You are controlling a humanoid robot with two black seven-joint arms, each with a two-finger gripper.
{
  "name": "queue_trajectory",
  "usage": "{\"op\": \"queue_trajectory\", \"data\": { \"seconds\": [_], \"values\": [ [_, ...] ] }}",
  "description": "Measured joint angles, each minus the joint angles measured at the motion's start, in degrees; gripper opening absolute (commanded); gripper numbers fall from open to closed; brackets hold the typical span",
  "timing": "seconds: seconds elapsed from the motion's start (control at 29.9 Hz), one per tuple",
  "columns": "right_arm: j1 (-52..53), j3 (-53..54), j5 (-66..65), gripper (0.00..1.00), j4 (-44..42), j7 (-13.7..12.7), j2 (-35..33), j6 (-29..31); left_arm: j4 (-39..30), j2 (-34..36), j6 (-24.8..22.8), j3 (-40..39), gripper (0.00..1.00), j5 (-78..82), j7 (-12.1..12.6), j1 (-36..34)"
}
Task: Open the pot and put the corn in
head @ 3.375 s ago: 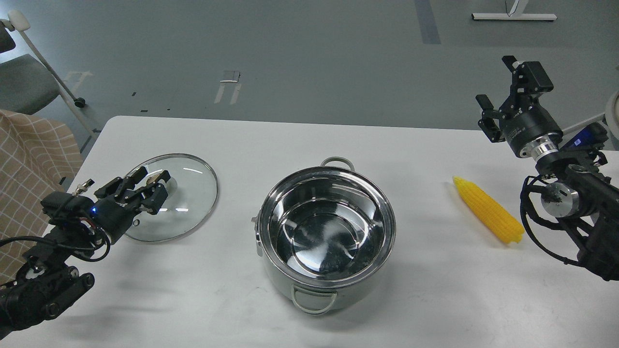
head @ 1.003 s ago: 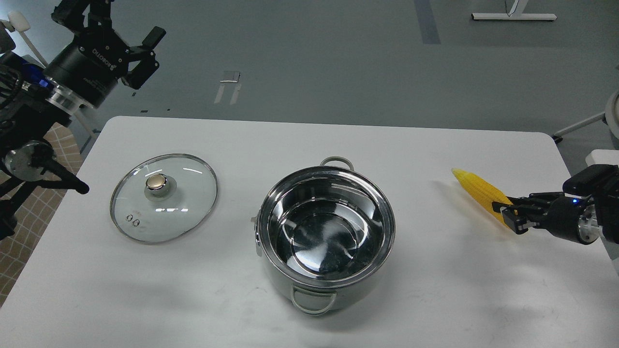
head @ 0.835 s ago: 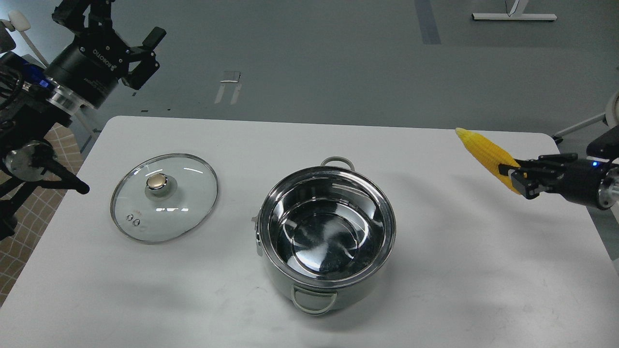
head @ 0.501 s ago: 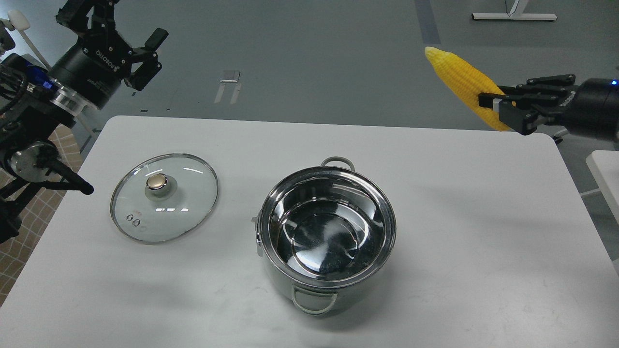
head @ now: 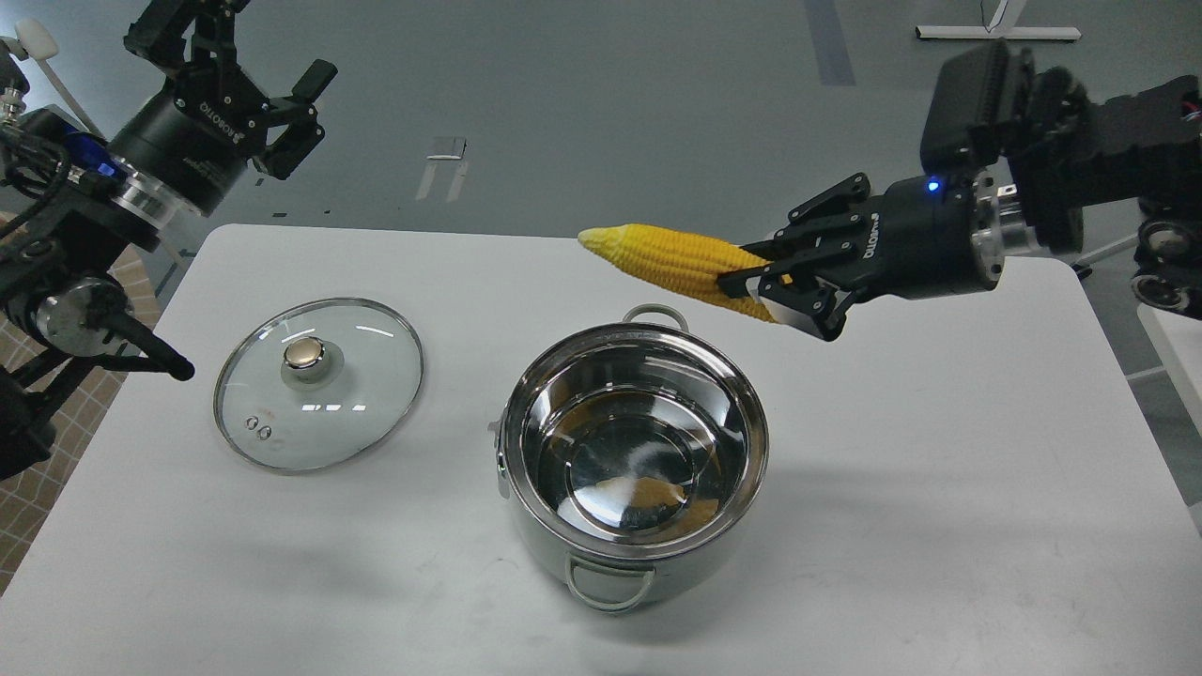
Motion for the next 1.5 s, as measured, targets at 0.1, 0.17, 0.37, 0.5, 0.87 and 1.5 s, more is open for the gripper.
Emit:
{"op": "queue_trajectory", "data": {
  "seconds": [0.1, 0.17, 0.37, 0.5, 0.87, 1.5],
  "values": [
    [-0.1, -2.9, 0.1, 0.04, 0.0, 0.0, 3.2, 0.0, 0.0, 0.0, 0.0, 0.1, 0.97, 0.0, 0.0, 0.0],
    [-0.9, -4.5, 0.2, 0.06, 0.0, 0.0, 4.7, 0.0, 0.0, 0.0, 0.0, 0.1, 0.97, 0.0, 0.0, 0.0],
    [-4.3, -5.9, 0.6, 0.15, -0.5, 0.0, 7.3, 0.0, 0.0, 0.0, 0.0, 0.2, 0.97, 0.1, 0.0, 0.1],
    [-5.8, -5.9, 1.2, 0.2, -1.1, 0.0, 8.6, 0.0, 0.0, 0.0, 0.0, 0.3, 0.97, 0.1, 0.0, 0.1],
    [-7.5, -6.0, 2.5, 0.66, -4.1, 0.0, 12.8, -0.6, 0.0, -0.1, 0.0, 0.0, 0.97, 0.0, 0.0, 0.4],
    [-7.6, 0.7, 13.5, 1.0, -13.0, 0.0, 12.7, -1.1, 0.2, -0.5, 1.4, -0.4, 0.98, 0.2, 0.0, 0.7]
  ]
}}
